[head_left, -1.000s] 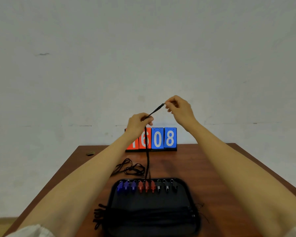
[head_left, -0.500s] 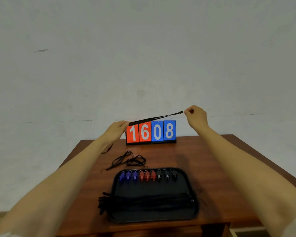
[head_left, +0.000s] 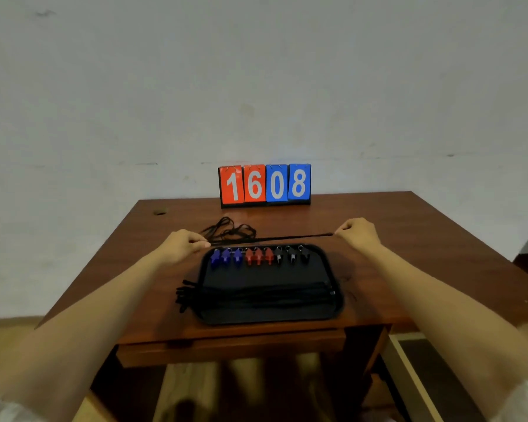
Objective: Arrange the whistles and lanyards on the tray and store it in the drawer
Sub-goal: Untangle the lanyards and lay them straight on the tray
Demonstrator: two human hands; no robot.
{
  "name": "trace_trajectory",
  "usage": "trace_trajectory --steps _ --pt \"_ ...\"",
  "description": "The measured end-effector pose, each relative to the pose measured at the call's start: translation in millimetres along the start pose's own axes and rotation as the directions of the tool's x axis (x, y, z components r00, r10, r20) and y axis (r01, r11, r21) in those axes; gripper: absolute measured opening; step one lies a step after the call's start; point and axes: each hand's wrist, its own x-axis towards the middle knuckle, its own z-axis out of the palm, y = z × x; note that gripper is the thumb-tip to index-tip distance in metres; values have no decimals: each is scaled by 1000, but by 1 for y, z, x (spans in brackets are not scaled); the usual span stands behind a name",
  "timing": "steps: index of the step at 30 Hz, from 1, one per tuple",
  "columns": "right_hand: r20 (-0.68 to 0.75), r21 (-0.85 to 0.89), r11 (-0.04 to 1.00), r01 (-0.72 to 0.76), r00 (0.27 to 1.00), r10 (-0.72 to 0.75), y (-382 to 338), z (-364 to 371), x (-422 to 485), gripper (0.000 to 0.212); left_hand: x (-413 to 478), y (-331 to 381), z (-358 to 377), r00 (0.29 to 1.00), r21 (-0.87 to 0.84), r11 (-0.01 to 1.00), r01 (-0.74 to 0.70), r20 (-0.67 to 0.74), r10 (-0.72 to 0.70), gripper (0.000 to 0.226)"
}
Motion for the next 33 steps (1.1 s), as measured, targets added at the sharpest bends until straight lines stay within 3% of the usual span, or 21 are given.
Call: trace_trajectory --steps 6,12,33 --pt "80 -92 993 -80 993 87 27 21 -26 19 -13 -18 27 988 46 994 98 118 -103 33" --pt "128 -133 987 -95 986 112 45 32 -41 19 -19 -24 54 985 -110 980 168 -30 -172 5" --pt "182 -216 964 -158 963 199 60 46 -57 19 -21 -41 83 986 337 930 146 -122 -111 8"
